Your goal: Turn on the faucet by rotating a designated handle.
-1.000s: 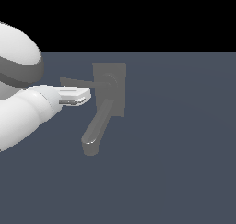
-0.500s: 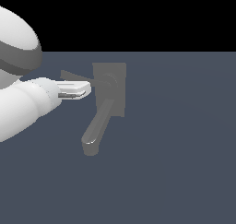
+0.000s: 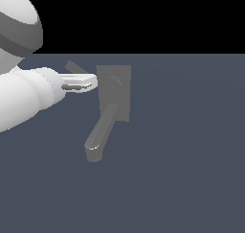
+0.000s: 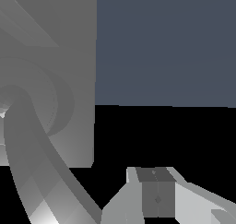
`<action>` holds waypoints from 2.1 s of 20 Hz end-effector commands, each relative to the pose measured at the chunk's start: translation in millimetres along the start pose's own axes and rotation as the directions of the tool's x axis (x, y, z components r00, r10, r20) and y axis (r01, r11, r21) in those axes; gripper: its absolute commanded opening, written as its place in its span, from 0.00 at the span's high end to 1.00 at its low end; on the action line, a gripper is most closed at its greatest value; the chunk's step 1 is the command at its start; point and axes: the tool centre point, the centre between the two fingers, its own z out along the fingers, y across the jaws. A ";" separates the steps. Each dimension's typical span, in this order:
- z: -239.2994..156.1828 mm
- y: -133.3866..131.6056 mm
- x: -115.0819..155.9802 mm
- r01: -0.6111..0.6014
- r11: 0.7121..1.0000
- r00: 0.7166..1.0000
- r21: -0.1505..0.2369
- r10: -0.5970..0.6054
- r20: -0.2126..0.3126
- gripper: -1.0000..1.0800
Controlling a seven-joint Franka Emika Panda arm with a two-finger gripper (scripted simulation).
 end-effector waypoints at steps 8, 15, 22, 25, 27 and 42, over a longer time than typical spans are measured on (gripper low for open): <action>-0.9 -8.5 -19.2 -0.001 1.000 1.000 0.000 0.001 -0.002 1.00; -0.6 -23.9 -36.3 -0.002 1.000 1.000 -0.001 0.002 0.002 1.00; -0.5 -40.0 -54.4 -0.004 1.000 1.000 -0.003 0.004 0.007 1.00; -0.4 -47.1 -62.3 -0.004 1.000 1.000 -0.004 0.004 0.009 1.00; -0.3 -51.9 -67.7 -0.005 1.000 1.000 -0.005 0.005 0.010 1.00; -2.1 -92.2 -72.9 -0.002 1.000 1.000 -0.004 0.002 -0.001 1.00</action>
